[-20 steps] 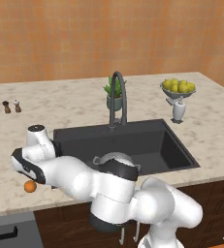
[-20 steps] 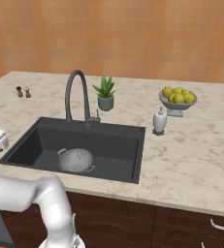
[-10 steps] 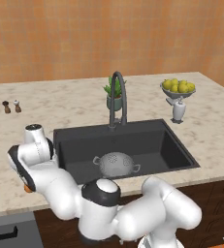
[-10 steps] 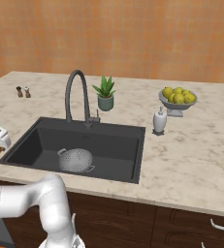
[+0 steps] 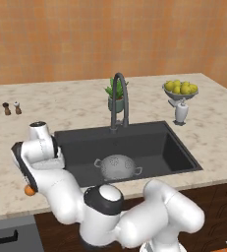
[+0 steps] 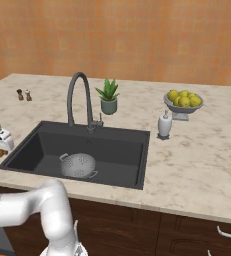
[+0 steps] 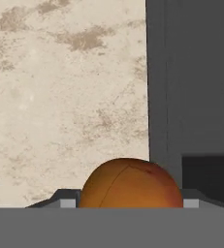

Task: Put the colander in the sink, put the apple, tangerine, peach in the colander, and turn on the sink faucet and pour water over the colander.

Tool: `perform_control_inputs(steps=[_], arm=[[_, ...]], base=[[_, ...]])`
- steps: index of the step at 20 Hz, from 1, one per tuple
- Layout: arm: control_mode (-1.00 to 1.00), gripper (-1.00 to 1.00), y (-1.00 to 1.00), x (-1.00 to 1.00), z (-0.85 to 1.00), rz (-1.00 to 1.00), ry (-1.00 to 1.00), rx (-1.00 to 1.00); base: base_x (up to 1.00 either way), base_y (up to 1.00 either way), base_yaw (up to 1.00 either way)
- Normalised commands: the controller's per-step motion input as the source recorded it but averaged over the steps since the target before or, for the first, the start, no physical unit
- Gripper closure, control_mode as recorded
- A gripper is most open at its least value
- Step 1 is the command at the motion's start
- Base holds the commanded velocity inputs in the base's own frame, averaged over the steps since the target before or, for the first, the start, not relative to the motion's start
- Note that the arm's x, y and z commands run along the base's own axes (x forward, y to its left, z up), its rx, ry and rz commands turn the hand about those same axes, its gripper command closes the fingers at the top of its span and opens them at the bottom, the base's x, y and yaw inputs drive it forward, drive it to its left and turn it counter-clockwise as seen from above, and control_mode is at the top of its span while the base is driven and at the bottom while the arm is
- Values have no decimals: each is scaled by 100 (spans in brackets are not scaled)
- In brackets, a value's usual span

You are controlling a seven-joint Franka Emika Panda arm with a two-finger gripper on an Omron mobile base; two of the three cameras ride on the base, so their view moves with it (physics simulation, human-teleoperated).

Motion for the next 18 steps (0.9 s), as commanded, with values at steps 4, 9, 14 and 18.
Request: perform_control_inputs(steps=[4,9,14,18], arm=[[-100,100,-100,-13,6,4,0,0],[-100,100,-100,1,0,0,1,0],[-100,100,-100,6,0,-2,0,0],[-100,100,-98,12,-5,-1,1,0]], base=[[0,0,0],[0,0,0],[0,0,0],[0,0,0]])
